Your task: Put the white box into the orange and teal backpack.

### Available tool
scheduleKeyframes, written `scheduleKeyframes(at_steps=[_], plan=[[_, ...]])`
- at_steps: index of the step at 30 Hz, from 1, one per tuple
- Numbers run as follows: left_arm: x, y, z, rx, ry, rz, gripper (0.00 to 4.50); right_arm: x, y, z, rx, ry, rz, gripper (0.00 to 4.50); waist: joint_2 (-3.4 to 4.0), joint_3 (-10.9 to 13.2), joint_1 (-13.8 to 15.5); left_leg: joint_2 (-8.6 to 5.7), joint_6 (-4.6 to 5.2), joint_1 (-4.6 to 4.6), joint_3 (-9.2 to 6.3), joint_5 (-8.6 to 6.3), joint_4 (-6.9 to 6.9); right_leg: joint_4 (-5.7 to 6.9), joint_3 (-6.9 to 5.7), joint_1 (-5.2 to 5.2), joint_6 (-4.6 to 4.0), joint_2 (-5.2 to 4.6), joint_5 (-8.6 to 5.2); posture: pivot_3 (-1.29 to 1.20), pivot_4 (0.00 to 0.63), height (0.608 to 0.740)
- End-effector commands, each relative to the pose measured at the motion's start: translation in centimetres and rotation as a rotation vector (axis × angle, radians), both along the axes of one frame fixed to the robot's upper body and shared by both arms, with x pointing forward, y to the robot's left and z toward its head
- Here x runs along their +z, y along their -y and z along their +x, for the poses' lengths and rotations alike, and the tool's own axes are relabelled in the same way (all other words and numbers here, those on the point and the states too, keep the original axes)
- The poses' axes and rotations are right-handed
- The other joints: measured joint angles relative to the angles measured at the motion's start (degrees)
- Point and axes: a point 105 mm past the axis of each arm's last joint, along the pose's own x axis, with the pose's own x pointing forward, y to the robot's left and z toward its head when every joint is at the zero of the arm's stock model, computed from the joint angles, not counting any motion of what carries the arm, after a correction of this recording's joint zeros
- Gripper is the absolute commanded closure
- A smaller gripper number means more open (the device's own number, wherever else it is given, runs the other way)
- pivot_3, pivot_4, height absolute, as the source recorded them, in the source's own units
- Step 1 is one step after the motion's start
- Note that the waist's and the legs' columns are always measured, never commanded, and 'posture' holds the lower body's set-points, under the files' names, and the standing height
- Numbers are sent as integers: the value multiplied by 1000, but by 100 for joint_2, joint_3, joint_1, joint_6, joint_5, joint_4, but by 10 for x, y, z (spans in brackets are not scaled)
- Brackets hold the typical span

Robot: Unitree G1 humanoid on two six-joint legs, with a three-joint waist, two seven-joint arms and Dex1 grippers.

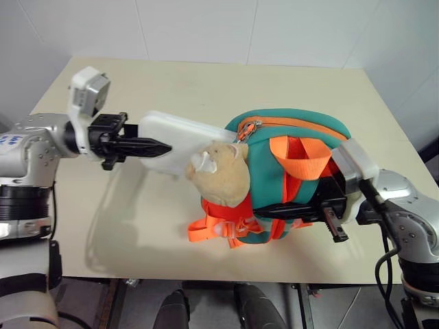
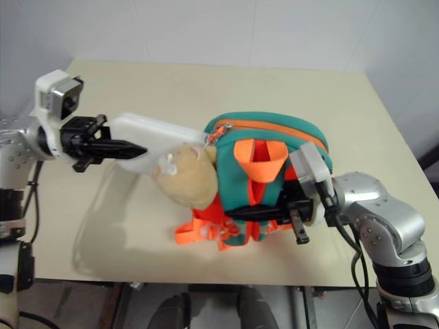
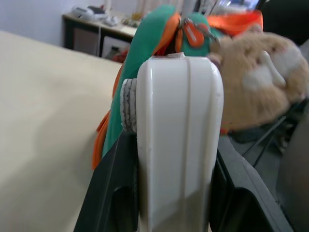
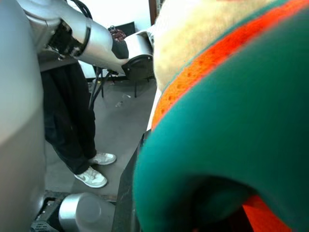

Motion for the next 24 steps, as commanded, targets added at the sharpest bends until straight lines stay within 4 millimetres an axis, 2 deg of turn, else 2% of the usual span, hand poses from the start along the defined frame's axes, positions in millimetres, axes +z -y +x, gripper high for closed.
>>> scheduleKeyframes(at_steps=[1,7,15,24], plan=[[11,18,-8,-68,23,-10,3209,-4,-3,1,3,28,5,4499,0,0,-11,0,0,0,0,0,1,2,0,0,1,0,0,0,150,740],[-8,42,-7,-99,-42,58,3209,-11,-7,4,-10,22,12,4499,0,0,-24,0,1,5,-3,-1,34,20,0,12,3,1,0,0,150,740],[-11,85,-8,-185,33,34,3209,-12,-7,6,-30,28,22,4499,0,0,-13,-4,4,12,-5,-3,70,40,3,28,10,2,4,0,150,740],[-20,106,-6,-213,121,64,3210,-13,-6,9,-42,34,22,4499,0,0,-30,-4,5,12,-5,-3,66,38,7,27,10,4,4,0,150,740]])
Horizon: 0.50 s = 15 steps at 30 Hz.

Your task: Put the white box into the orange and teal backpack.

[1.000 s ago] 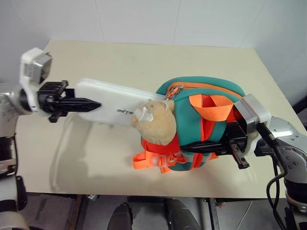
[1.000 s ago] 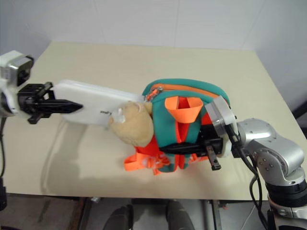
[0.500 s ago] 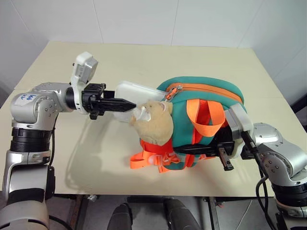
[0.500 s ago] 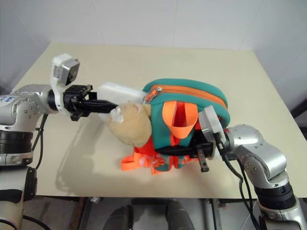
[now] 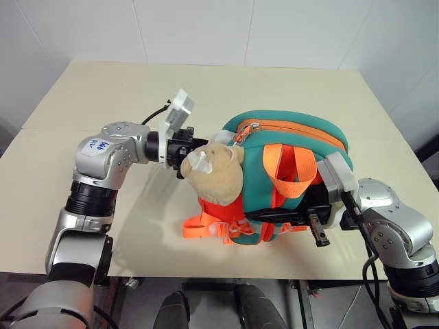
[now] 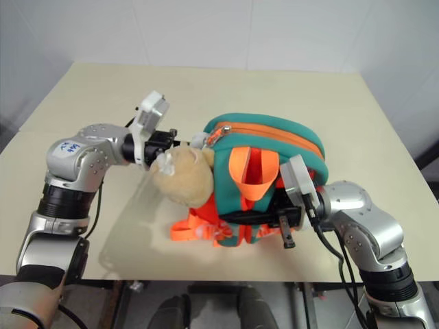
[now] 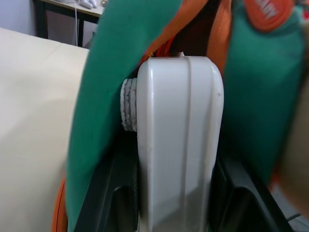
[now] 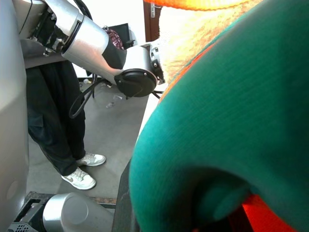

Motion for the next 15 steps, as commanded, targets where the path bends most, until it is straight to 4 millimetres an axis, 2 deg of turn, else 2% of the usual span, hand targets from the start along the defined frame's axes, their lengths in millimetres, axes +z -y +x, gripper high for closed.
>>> scheduleKeyframes(at_steps=[1,15], plan=[[13,18,-19,-140,89,-5,3210,1,1,5,-30,7,6,4499,0,0,4,0,0,0,0,0,1,0,0,0,0,0,0,0,150,740],[-4,35,-17,-140,84,-17,3210,1,-3,9,-34,12,8,4499,0,0,7,-1,0,1,0,0,3,1,1,2,3,0,2,0,150,740]])
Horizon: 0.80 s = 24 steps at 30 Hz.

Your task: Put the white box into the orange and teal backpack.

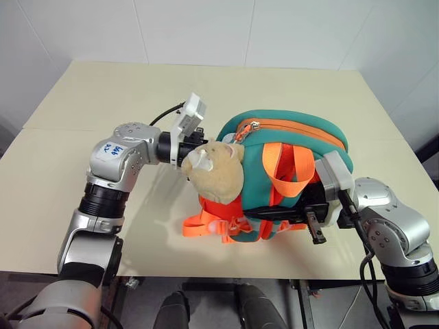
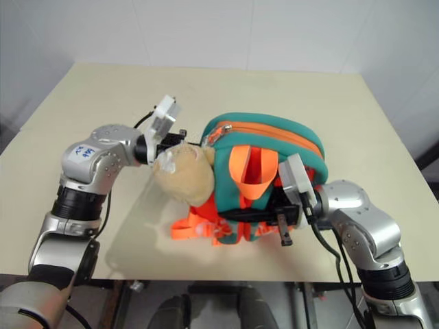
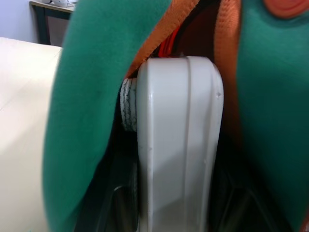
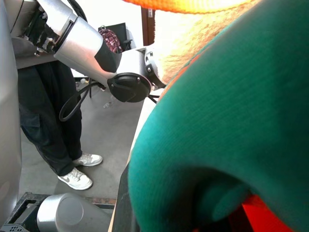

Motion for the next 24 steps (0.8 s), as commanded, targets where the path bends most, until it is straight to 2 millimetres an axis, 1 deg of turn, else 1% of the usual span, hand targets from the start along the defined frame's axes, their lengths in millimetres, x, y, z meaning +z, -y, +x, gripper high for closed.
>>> scheduleKeyframes(at_steps=[1,3,4,5,6,9,11,14,17,18,22,24], plan=[[4,18,-17,-116,40,-24,3210,2,-1,5,-26,11,5,4499,0,0,0,0,0,0,0,0,0,0,0,0,0,0,0,0,150,740],[7,17,-12,-68,41,-5,3210,2,-1,6,-27,13,6,4499,0,0,-3,0,0,0,0,0,0,0,1,0,0,0,0,0,150,740],[6,14,-11,-54,48,37,3210,3,-1,6,-27,14,6,4499,0,0,-9,0,0,0,0,0,0,0,1,0,0,0,0,0,150,740],[7,11,-10,-31,54,68,2860,3,-1,6,-27,14,7,4499,0,0,-15,0,0,0,0,0,0,0,1,0,0,0,0,0,150,740],[8,5,-14,-45,60,100,2470,3,-1,6,-28,14,7,4499,0,0,-28,0,0,1,0,0,-2,0,2,0,0,1,0,0,150,740],[24,-5,-28,-76,73,104,1594,3,-1,5,-29,14,7,4499,3,2,-55,0,0,1,3,0,-8,0,7,-3,0,3,0,0,150,740],[39,-14,-32,-57,100,91,987,2,0,5,-30,14,6,4499,5,3,-42,1,0,1,1,0,-10,0,6,-5,1,3,-2,0,150,740],[50,-29,-33,-18,118,102,43,2,0,5,-33,15,4,4499,7,5,-45,0,1,-2,2,-1,-10,-1,8,-7,3,3,-5,0,150,740],[55,-48,-30,46,124,118,0,2,2,6,-37,16,0,4499,8,6,-45,0,1,-2,1,-3,-11,-2,7,-8,3,3,-8,0,150,740],[56,-50,-29,60,125,118,0,2,2,6,-37,16,-1,4499,8,6,-39,0,1,-2,1,-3,-11,-2,7,-8,3,3,-8,0,150,740],[59,-68,-32,92,114,102,0,2,3,8,-44,18,-4,4499,8,6,-29,0,1,-3,1,-3,-10,-4,6,-6,3,3,-9,0,150,740],[65,-80,-33,124,97,61,0,0,4,9,-48,19,-6,4499,8,6,-29,0,1,-3,1,-4,-9,-3,6,-6,3,3,-9,0,150,740]])
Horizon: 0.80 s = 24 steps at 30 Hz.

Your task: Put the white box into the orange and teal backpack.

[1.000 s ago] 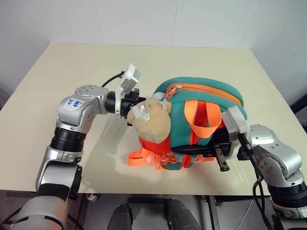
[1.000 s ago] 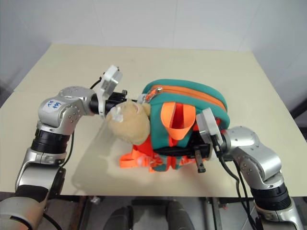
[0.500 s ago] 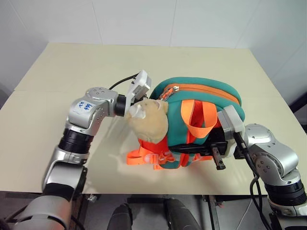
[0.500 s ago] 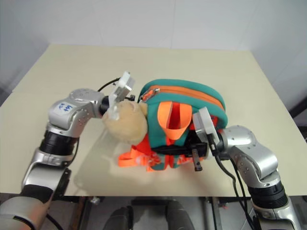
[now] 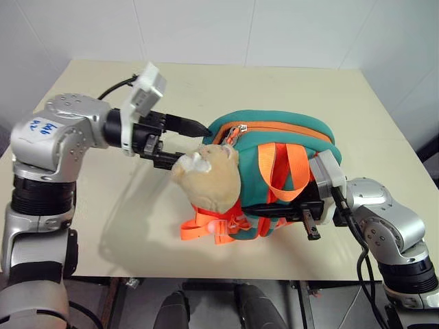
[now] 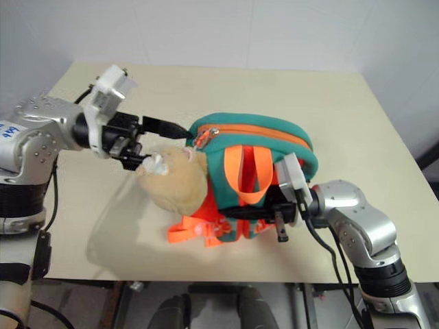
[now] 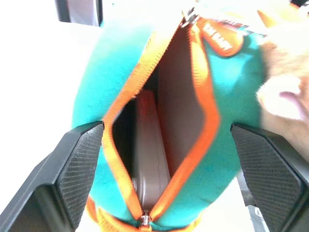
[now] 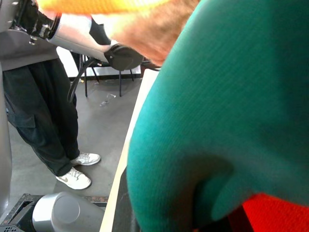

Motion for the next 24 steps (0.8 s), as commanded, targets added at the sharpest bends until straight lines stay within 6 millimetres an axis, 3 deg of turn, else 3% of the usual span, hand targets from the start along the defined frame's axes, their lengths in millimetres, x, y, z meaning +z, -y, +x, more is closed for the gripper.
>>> scheduleKeyframes(at_steps=[1,5,9,15,24], plan=[[19,-19,-13,5,15,-92,0,5,3,1,-17,40,2,4499,0,0,0,0,0,0,0,0,0,0,0,0,0,0,0,0,150,740],[24,-36,-25,36,-48,-215,0,-3,4,2,-26,45,-31,4499,0,0,-19,2,1,2,1,-1,-2,3,-1,-1,-2,0,-1,0,150,740],[7,-41,-39,65,-120,-216,0,-11,3,2,-21,51,-58,4499,0,0,-11,2,0,1,-1,-2,1,3,-2,1,-2,-1,-3,0,150,740],[9,-28,-68,4,-179,-300,0,-14,3,3,-5,53,-69,4499,-4,2,-9,1,0,3,-2,-2,8,6,-3,5,0,-5,-1,0,150,740],[-5,-5,-84,5,-237,-300,0,-9,-1,9,-20,75,-28,4499,-5,3,-23,1,-1,12,-1,-2,10,5,1,11,1,-5,1,0,150,740]])
